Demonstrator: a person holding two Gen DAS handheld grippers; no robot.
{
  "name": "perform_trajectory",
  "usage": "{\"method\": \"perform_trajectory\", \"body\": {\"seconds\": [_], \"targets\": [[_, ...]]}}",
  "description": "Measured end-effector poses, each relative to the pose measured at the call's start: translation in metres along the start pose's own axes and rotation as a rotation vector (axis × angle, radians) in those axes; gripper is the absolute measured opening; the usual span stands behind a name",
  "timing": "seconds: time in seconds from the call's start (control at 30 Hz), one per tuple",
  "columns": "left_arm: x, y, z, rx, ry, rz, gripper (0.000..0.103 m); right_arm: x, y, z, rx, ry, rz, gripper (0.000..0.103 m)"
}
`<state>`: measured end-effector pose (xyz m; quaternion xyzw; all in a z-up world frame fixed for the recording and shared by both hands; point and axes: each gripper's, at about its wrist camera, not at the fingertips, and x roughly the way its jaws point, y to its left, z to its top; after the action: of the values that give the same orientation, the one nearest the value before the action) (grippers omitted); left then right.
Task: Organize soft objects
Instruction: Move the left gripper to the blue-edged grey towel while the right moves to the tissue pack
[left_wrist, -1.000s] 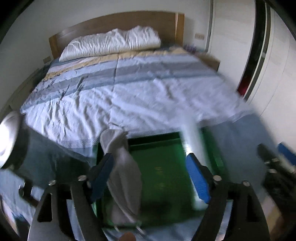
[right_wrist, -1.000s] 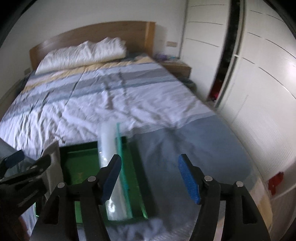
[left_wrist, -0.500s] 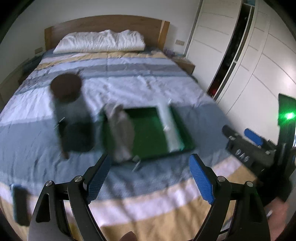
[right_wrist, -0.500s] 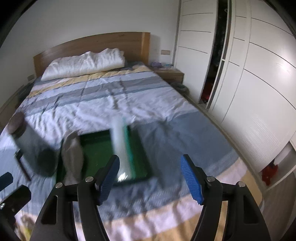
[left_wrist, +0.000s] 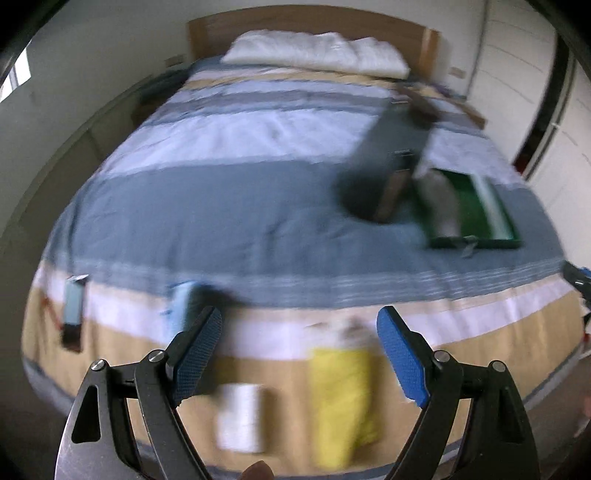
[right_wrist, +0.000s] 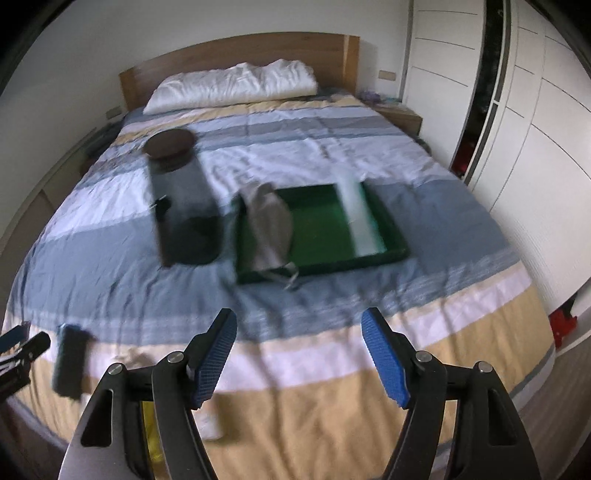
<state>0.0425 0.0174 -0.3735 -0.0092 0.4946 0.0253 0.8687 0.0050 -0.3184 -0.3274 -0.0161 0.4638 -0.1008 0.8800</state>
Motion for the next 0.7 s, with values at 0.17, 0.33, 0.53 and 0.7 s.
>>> {"method": "perform_trajectory", "body": {"seconds": [0.17,0.33,0.53,0.7], "targets": [[-0.001,0.077,-0.008,-0.012,0.015,0.013,0.082,-0.043,0.047,-0.019,-0.003,0.03,-0.063,0.072],[-0.013,0.113,-0.011,0.009,-0.028,0.016,0.082,-0.074,0.097,-0.026,-0.06,0.036,-0.07,0.077],[0.0,0.116,-0.033,-0.031,0.004,0.08,0.083,-0.056,0.117,-0.048,-0.087,0.045,0.046,0.08],[0.023,0.109,-0.049,-0.097,0.057,0.128,0.083,-0.017,0.104,-0.067,-0.09,0.098,0.085,0.08]]}}
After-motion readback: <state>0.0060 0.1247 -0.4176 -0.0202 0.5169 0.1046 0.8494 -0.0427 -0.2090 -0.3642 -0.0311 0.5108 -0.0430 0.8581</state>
